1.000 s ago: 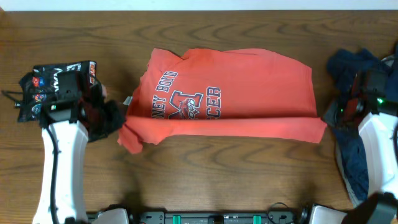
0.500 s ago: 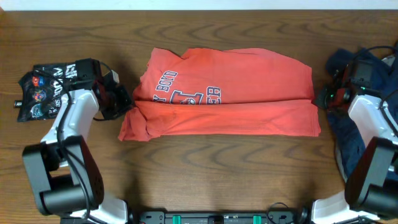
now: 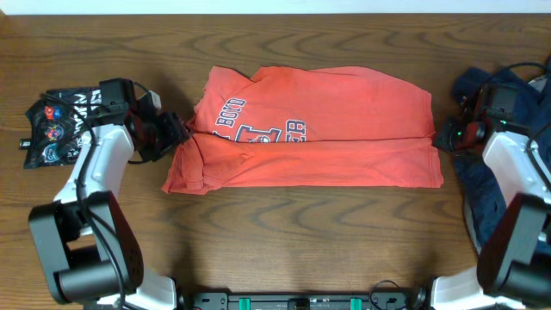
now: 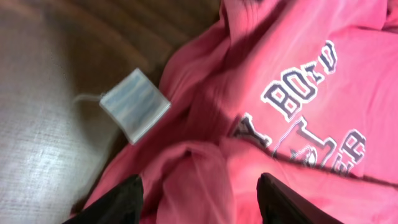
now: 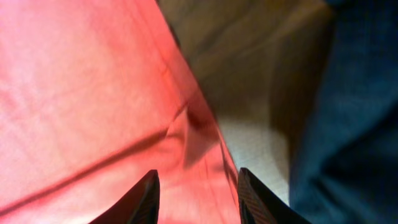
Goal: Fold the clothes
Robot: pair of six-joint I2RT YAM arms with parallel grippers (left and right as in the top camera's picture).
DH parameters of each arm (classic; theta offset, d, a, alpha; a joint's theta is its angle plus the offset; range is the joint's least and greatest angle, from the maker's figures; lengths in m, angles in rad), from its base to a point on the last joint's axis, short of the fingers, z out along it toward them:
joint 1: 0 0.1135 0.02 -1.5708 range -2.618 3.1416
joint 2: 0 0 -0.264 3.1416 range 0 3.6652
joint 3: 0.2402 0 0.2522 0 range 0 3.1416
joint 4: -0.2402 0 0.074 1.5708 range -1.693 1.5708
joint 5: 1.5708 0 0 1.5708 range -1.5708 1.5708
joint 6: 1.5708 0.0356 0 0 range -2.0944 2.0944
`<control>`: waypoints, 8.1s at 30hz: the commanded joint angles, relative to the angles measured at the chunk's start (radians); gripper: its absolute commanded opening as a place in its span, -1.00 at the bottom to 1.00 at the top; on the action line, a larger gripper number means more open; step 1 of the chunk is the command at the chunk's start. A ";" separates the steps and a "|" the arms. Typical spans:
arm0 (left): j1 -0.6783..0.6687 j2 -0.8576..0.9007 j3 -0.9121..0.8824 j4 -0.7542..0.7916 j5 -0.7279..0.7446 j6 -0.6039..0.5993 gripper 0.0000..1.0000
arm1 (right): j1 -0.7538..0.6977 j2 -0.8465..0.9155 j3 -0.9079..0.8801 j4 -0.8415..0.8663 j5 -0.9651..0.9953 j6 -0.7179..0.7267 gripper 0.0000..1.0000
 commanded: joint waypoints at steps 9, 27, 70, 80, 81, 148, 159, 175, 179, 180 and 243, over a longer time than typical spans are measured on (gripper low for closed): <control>0.006 -0.063 -0.060 -0.293 -0.209 0.019 0.22 | 0.000 -0.033 -0.076 -0.104 -0.005 -0.050 -0.49; 0.006 -0.063 -0.269 -0.013 -0.238 0.019 0.15 | -0.002 -0.011 -0.319 0.140 0.056 -0.050 -0.84; 0.003 -0.201 -0.182 -0.147 -0.771 0.050 -0.48 | -0.029 -0.011 -0.318 0.068 0.344 0.093 -0.94; 0.003 -0.359 -0.175 -0.190 -0.660 0.049 0.29 | -0.029 -0.011 -0.318 0.069 0.340 0.093 -0.88; 0.003 -0.358 -0.175 -0.194 -0.660 0.050 0.29 | -0.029 -0.011 -0.318 0.068 0.341 0.092 -0.88; -0.237 -0.148 -0.254 -0.120 -0.040 0.091 -0.21 | -0.029 -0.011 -0.318 0.066 0.314 0.092 -0.78; -0.237 -0.188 -0.193 -0.111 -0.035 0.090 -0.88 | -0.029 -0.011 -0.318 0.066 0.314 0.092 -0.77; -0.245 -0.205 -0.224 -0.148 -0.247 0.090 0.15 | -0.029 -0.011 -0.318 0.069 0.314 0.092 -0.76; -0.268 -0.184 -0.240 -0.134 -0.246 0.090 0.10 | -0.029 -0.011 -0.318 0.068 0.314 0.093 -0.77; -0.277 -0.178 -0.240 -0.134 -0.243 0.090 0.07 | -0.029 -0.011 -0.318 0.068 0.314 0.093 -0.76; -0.208 -0.271 -0.023 -0.220 -0.379 0.012 0.18 | -0.027 -0.072 -0.199 -0.060 0.106 0.002 -0.74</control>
